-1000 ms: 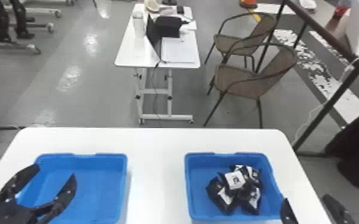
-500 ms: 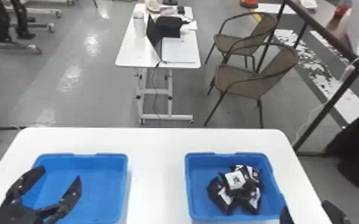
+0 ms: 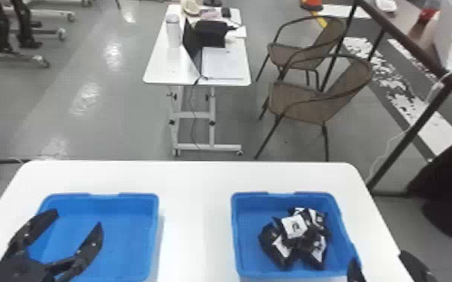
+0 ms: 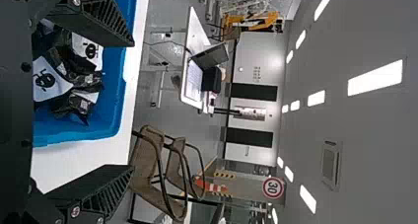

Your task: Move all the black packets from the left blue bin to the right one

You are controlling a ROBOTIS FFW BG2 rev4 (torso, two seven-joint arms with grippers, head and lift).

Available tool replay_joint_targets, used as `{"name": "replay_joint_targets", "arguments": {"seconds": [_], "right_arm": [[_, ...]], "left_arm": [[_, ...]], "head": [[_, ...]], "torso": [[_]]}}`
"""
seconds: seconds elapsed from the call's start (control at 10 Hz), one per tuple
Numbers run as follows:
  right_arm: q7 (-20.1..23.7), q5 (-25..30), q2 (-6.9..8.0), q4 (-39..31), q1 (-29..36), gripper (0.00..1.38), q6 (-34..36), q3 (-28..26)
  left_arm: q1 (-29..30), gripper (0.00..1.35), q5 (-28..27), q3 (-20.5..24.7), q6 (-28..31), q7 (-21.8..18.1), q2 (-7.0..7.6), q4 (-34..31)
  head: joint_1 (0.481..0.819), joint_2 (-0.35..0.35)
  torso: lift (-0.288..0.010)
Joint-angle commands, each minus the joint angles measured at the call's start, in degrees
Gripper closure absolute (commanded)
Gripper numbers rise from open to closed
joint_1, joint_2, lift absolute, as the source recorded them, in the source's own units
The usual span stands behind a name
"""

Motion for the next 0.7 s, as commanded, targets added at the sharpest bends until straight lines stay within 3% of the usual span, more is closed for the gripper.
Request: {"name": "replay_joint_targets", "arguments": {"seconds": [0.0, 0.6], "right_arm": [[0.02, -0.39, 0.05, 0.15, -0.20, 0.14, 0.07, 0.18], [0.02, -0.83, 0.05, 0.42, -0.64, 0.14, 0.51, 0.79]], "left_arm": [[-0.04, 0.19, 0.14, -0.04, 0.01, 0.00, 0.07, 0.09], [-0.21, 0.19, 1.20, -0.66, 0.89, 0.00, 0.69, 0.62]], "head": [[0.695, -0.086], [0.695, -0.083]], "torso": [[0.000], [0.000]]}}
